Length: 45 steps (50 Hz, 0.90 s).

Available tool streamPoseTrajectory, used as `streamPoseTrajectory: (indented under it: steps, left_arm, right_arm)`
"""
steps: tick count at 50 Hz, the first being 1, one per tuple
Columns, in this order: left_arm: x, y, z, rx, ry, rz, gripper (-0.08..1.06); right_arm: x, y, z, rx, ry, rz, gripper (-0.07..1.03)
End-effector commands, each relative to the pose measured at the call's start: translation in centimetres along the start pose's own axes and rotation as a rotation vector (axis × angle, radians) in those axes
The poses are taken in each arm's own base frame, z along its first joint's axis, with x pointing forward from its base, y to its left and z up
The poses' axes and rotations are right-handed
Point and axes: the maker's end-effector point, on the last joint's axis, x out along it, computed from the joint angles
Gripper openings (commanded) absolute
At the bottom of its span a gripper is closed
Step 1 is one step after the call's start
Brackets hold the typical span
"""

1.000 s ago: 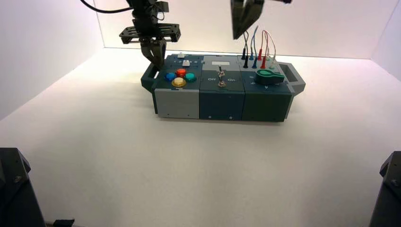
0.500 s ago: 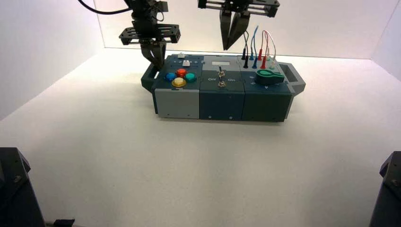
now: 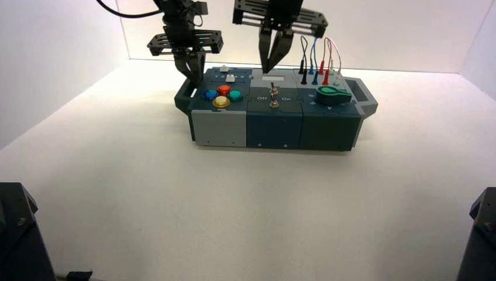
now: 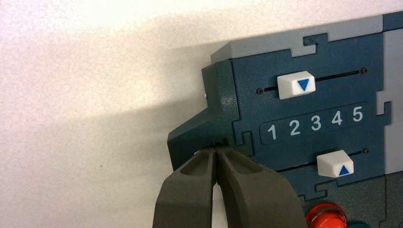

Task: Flip the top switch on with the right gripper.

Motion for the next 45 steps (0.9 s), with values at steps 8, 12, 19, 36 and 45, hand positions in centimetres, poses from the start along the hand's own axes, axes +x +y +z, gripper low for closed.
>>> streamPoseTrajectory:
  steps: [8, 12, 19, 36, 45]
  left_arm:
    - [1.4, 0.3, -1.3, 0.01, 0.035, 0.008, -0.03]
    - [1.4, 0.4, -1.2, 0.008, 0.035, 0.009, -0.03]
    - [1.4, 0.3, -1.3, 0.009, 0.035, 0.008, -0.03]
    - [1.3, 0.4, -1.3, 0.008, 0.035, 0.009, -0.03]
    - [1.3, 0.4, -1.4, 0.008, 0.036, 0.009, -0.03]
  right_arm:
    - [0.0, 0.6, 0.8, 0.005, -0.023, 0.023, -0.02]
    - [0.2, 0.3, 1.0, 0.003, -0.024, 0.014, -0.02]
    - [0.8, 0.0, 1.1, 0.002, -0.019, 0.002, -0.02]
    - [1.0, -0.4, 1.7, -0.021, -0.037, -0.021, -0.02]
    - [0.8, -0.5, 2.1, -0.021, -0.045, -0.025, -0.02]
